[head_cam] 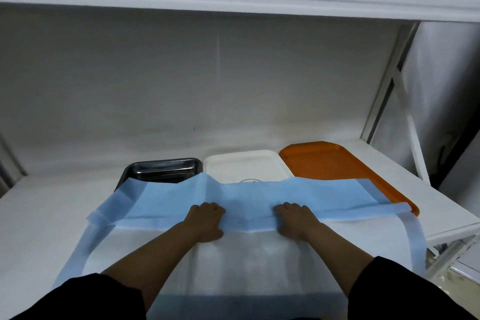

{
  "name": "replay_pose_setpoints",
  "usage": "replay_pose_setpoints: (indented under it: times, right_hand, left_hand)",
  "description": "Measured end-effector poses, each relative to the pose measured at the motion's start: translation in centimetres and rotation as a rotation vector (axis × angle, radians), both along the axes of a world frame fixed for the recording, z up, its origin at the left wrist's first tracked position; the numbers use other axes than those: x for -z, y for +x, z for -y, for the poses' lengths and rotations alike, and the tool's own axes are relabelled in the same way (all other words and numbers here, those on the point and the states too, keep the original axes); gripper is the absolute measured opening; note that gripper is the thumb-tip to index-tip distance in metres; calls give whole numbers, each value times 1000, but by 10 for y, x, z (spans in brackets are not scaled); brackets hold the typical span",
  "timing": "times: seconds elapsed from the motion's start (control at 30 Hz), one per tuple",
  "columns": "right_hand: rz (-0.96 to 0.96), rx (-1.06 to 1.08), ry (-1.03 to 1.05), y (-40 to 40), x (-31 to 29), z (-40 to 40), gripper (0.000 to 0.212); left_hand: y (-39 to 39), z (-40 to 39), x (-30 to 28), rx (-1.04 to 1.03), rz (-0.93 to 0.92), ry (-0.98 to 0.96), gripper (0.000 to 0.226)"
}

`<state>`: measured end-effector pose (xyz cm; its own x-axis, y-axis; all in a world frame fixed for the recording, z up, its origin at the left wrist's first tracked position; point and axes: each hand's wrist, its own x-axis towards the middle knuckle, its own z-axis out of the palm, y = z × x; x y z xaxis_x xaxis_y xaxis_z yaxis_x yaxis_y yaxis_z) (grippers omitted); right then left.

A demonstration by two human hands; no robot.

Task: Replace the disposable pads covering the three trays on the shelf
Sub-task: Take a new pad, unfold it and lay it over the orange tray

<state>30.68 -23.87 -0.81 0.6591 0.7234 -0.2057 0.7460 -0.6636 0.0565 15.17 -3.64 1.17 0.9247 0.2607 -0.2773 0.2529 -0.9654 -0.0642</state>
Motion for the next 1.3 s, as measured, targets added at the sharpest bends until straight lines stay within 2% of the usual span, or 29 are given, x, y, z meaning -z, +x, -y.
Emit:
replay_pose_setpoints:
  times: [0.1, 0.17, 0.27, 0.37, 0.53, 0.6, 0.7, 0.77, 0.87, 1.0, 1.13, 1.23, 1.3]
  right_hand:
    - [-38, 33, 43, 7, 3, -3, 54]
    - [-29, 13, 71, 12, 0, -4, 39]
    - [-27, -15, 144, 18, -6, -1, 11]
    - [31, -13, 224, 21, -22, 1, 11]
    - [137, 37, 278, 27, -62, -4, 20]
    - [156, 94, 288, 30, -80, -6, 21]
    - [103, 183, 338, 40, -103, -10, 21]
    - [31, 264, 430, 48, -115, -16, 23]
    - [-21, 385, 635, 60, -126, -26, 22]
    - [74, 407, 802, 76, -129, -41, 17]
    - [167, 374, 826, 91, -122, -52, 20]
    - [194, 322, 815, 111, -113, -67, 21]
    - [189, 240, 742, 119, -103, -72, 29]
  left_hand:
    - [7, -1, 5, 3, 20, 57, 67]
    - [11, -3, 4, -7, 55, 94, 64]
    - [16, -8, 1, -19, 77, 139, 47]
    - [20, -14, -4, -107, 87, 146, 29]
    - [25, -27, -28, -345, 28, -50, 27]
    - [25, -33, -42, -426, 69, -174, 25]
    - [31, -46, -60, -554, 281, -392, 22]
    - [38, -53, -77, -636, 447, -556, 9]
    - [52, -65, -99, -701, 590, -560, 12]
    - [69, -74, -116, -674, 751, -391, 17]
    - [85, -81, -109, -538, 842, -381, 22]
    - [106, -89, -95, -381, 797, -339, 39]
    - [115, -89, -85, -341, 732, -289, 51]
